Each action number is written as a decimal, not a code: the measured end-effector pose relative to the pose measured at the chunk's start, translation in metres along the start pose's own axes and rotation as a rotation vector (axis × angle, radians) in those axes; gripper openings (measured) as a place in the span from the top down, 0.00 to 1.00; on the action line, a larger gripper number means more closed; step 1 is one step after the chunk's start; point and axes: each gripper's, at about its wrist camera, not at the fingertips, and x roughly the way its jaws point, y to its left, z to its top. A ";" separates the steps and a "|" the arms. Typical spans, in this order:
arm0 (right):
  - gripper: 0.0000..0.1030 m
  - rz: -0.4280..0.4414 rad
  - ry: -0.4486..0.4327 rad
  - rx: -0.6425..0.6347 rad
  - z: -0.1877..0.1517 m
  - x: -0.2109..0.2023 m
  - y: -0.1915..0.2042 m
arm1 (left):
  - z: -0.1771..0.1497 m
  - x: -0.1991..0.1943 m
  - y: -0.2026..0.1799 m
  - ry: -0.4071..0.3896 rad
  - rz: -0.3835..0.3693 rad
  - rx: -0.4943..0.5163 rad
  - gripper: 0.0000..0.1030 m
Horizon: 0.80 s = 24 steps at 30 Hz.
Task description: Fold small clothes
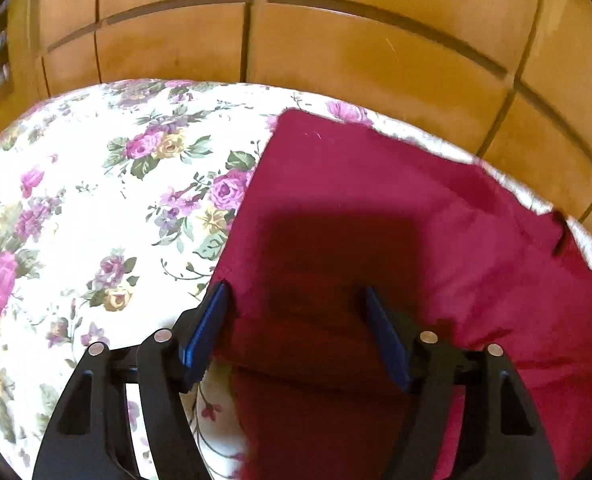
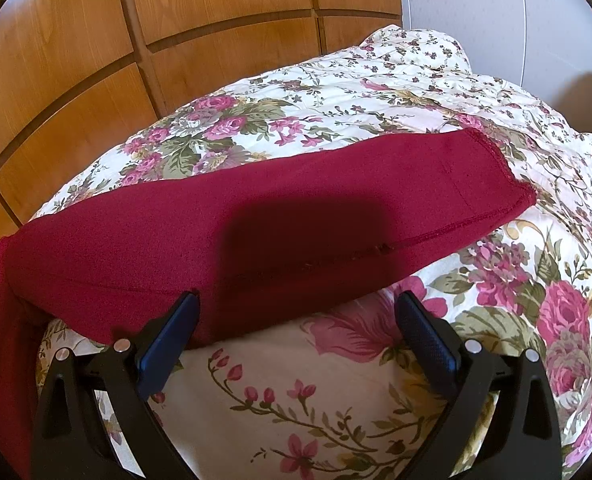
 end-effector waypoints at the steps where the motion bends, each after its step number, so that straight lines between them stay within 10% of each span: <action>1: 0.04 -0.002 0.001 -0.002 0.000 0.000 0.000 | -0.001 -0.002 -0.004 -0.009 0.012 0.020 0.33; 7: 0.07 -0.039 -0.074 0.012 0.012 -0.038 0.014 | -0.006 -0.008 0.002 -0.036 -0.069 0.007 0.24; 10: 0.11 0.160 -0.111 -0.006 0.017 -0.067 0.051 | -0.007 -0.014 0.007 -0.063 -0.124 -0.026 0.22; 16: 0.29 0.544 0.084 -0.245 0.011 -0.061 0.203 | -0.010 -0.023 0.015 -0.112 -0.148 -0.058 0.22; 21: 0.58 0.621 0.398 -0.150 0.003 0.020 0.292 | -0.009 -0.018 0.016 -0.096 -0.154 -0.060 0.22; 23: 0.95 0.616 0.399 -0.149 0.009 0.032 0.307 | -0.009 -0.017 0.014 -0.099 -0.156 -0.055 0.22; 24: 0.96 0.608 0.351 -0.177 0.018 0.032 0.318 | -0.009 -0.016 0.014 -0.096 -0.157 -0.056 0.22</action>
